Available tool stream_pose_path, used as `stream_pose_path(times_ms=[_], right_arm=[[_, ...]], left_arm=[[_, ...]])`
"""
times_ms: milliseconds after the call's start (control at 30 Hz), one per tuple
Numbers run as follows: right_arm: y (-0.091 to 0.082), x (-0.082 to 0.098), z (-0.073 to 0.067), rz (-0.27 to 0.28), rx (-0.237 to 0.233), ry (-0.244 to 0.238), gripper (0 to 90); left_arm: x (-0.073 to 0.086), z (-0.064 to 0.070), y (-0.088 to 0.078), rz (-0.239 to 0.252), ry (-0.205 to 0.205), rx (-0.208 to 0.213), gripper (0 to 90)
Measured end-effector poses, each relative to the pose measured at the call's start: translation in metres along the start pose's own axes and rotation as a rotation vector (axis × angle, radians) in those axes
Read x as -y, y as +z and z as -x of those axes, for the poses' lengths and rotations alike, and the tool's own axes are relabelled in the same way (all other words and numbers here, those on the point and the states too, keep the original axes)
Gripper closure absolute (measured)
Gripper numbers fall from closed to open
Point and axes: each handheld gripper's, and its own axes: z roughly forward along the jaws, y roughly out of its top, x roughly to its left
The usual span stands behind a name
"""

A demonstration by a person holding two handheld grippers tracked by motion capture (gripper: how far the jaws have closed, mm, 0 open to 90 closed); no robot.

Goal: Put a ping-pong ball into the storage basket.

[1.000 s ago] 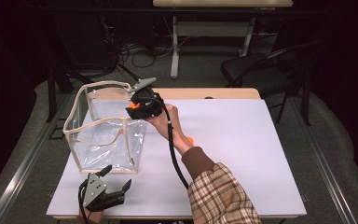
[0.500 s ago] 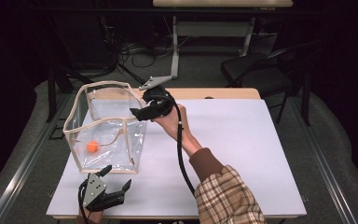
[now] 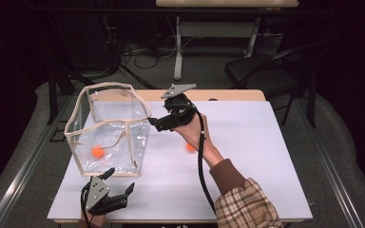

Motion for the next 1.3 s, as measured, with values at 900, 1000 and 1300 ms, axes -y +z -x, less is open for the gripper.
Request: stream_pose_path(times_ms=[900, 1000, 1300], right_arm=[[-0.029, 0.09, 0.0, -0.069, -0.012, 0.036, 5.4], [-0.032, 0.1, 0.003, -0.074, -0.01, 0.048, 4.6], [-0.042, 0.128, 0.007, -0.08, 0.002, 0.084, 2.3]], left_arm=[[0.0, 0.001, 0.0, -0.001, 0.004, 0.002, 15.8], [0.0, 0.001, 0.001, 0.0, 0.007, 0.004, 15.8], [0.0, 0.001, -0.001, -0.002, 0.005, 0.003, 15.8]])
